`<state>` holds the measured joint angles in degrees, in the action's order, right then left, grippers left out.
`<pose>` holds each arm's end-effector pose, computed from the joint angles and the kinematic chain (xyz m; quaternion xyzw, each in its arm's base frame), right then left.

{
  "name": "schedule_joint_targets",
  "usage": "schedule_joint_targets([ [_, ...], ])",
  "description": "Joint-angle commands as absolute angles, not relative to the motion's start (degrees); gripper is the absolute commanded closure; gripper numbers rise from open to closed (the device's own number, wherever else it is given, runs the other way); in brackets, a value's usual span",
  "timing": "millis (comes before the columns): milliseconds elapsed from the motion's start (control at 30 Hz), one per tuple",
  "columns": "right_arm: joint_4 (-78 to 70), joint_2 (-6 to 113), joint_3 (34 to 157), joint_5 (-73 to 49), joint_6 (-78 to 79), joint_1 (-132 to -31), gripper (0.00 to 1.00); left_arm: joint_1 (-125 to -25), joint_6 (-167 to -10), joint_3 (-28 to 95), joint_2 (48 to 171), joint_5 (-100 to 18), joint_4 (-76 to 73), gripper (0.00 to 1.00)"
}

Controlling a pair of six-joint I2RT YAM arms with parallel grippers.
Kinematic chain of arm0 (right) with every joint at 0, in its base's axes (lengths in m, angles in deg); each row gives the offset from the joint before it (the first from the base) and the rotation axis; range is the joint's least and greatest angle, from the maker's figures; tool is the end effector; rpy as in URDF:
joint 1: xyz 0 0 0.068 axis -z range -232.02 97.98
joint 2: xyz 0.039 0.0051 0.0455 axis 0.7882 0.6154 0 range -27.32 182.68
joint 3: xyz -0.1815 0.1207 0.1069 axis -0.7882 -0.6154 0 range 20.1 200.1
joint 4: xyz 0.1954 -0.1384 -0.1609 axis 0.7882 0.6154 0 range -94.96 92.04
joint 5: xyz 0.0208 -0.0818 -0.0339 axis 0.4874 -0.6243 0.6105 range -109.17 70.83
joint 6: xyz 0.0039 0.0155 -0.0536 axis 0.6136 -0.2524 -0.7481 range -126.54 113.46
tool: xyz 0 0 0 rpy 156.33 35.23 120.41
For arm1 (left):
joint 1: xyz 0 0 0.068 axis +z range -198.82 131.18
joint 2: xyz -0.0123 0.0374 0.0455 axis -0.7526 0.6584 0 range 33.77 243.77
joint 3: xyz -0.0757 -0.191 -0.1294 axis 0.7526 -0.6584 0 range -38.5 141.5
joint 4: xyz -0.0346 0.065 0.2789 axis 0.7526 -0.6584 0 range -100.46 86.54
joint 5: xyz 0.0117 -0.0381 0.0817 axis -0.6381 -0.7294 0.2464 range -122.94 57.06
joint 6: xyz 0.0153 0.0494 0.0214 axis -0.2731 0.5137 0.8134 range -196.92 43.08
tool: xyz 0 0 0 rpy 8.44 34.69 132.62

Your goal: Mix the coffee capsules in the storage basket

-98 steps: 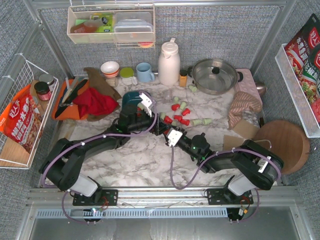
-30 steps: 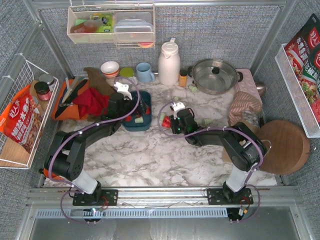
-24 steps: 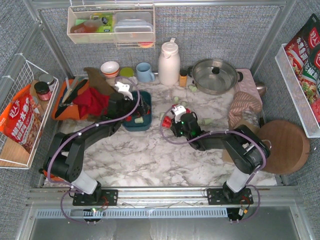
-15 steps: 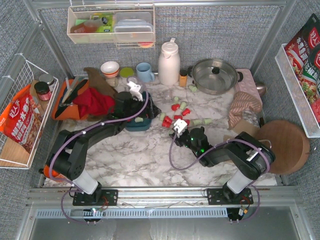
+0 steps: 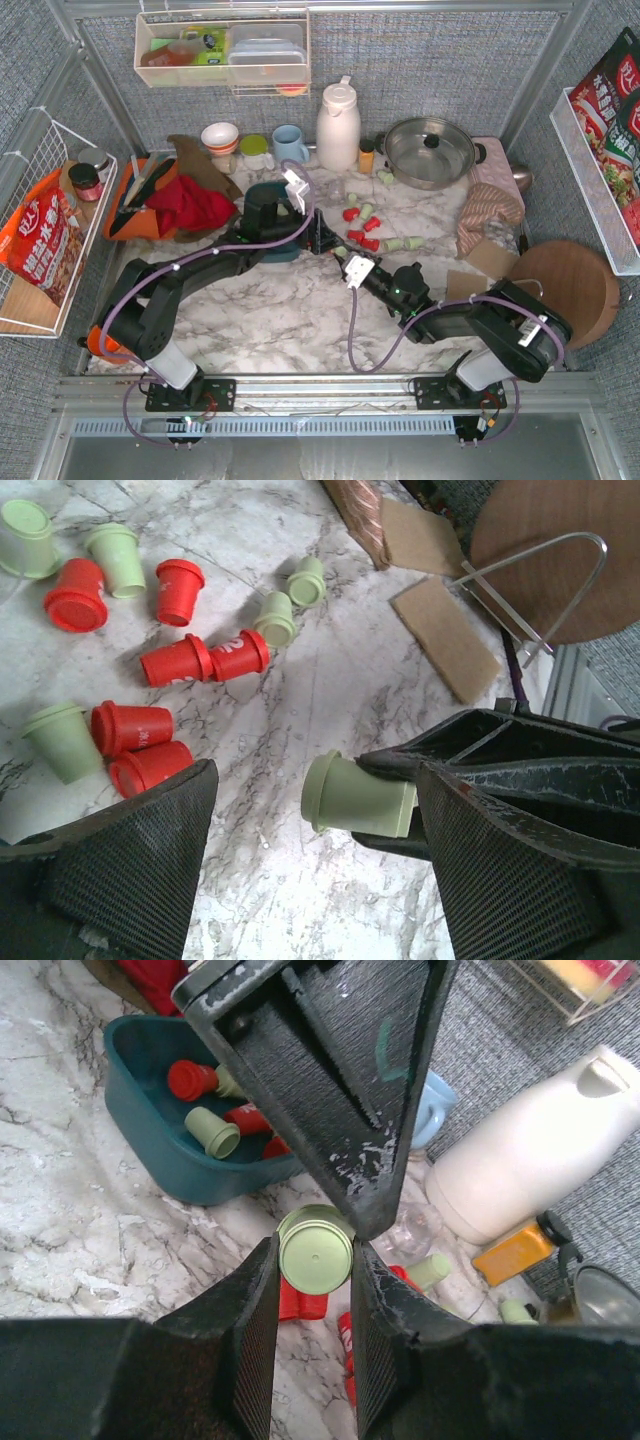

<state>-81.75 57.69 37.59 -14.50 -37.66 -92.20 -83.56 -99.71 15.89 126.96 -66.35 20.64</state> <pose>0.2050 0.1771 0.1337 -0.4024 0.5077 0.0865 0.7568 0.3057 -0.2378 0.1943 0.2536 0.7360 -0.4810 0.4034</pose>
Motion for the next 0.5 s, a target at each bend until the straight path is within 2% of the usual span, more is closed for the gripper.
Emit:
schedule_joint_targets([
  [0,-84.4,56.4,37.5,-15.4,-40.1,-92.5,0.82,-83.7,-100.7,15.7,127.3,-71.3,24.4,0.12],
  [467,-83.6,54.5,36.6,-16.1,-39.7,-92.5,0.82,-83.7,-105.6,13.4,129.0,-82.1,35.5,0.17],
])
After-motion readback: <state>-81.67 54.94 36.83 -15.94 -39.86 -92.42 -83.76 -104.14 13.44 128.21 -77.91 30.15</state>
